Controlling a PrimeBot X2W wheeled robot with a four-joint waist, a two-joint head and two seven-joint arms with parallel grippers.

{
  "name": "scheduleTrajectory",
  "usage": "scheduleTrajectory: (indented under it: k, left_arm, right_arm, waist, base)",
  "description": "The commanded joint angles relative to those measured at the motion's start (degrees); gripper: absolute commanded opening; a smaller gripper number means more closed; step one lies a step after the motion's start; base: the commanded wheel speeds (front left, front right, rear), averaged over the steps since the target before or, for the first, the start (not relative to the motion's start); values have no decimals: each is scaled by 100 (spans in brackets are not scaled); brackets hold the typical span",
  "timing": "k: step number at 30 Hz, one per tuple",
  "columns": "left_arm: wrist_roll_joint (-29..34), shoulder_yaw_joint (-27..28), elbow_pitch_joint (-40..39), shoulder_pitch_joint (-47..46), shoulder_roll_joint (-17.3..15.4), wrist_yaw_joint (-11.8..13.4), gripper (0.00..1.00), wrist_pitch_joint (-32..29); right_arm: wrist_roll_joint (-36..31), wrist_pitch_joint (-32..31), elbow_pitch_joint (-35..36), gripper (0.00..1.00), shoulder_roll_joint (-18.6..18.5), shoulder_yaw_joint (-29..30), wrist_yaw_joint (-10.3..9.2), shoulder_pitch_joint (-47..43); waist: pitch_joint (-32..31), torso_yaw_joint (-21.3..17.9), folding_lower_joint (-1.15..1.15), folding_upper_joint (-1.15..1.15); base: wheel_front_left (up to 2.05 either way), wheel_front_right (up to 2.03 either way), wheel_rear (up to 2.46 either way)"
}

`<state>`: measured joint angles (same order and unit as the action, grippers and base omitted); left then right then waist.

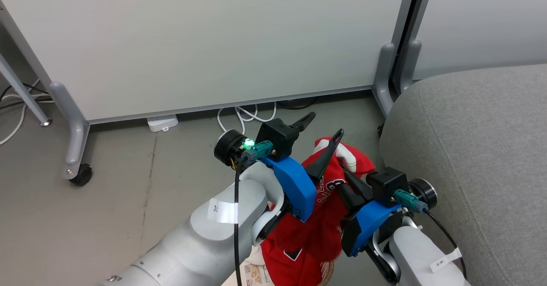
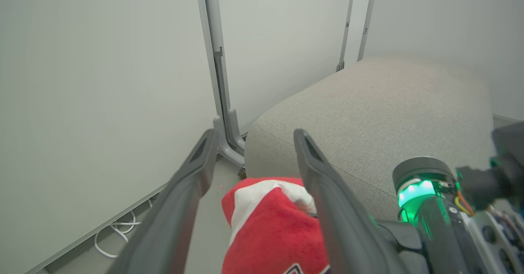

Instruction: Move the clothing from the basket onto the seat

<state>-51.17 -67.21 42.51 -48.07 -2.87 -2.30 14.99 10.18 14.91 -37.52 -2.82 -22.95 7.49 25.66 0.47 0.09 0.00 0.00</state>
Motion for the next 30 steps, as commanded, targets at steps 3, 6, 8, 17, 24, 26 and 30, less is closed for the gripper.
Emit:
scheduleTrajectory:
  k: [3,6,8,17,24,26,30]
  left_arm:
    - [84,104,-38,-45,-4,9,100,27]
    - [177,251,-90,53,-3,-10,100,28]
    - [260,377,-130,160,-9,-15,100,28]
    - [942,1272,-725,973,-233,64,100,27]
    - [1816,2003,-1379,1892,-467,33,100,24]
    - [2015,2240,-1563,2133,-507,-3,100,24]
    - [2428,2700,-1849,2704,-582,-55,100,23]
  right_arm:
    - [-24,38,44,0,-12,27,1,78]
    - [-37,39,65,0,-12,66,1,61]
    - [-37,39,85,0,-12,85,1,49]
    - [-106,39,182,0,-12,226,1,-52]
    - [-180,39,231,0,-12,342,1,-109]
    - [-199,39,236,0,-12,358,1,-122]
    - [-198,39,258,0,-12,348,1,-158]
  waist:
    - [2,7,0,0]
    - [7,16,0,0]
    - [7,18,0,0]
    - [-3,56,0,0]
    - [-11,64,0,0]
    - [-19,61,0,0]
    - [-37,40,0,0]
  base:
    - [0,0,0]
    - [0,0,0]
    - [0,0,0]
    - [0,0,0]
    - [0,0,0]
    - [0,0,0]
    - [0,0,0]
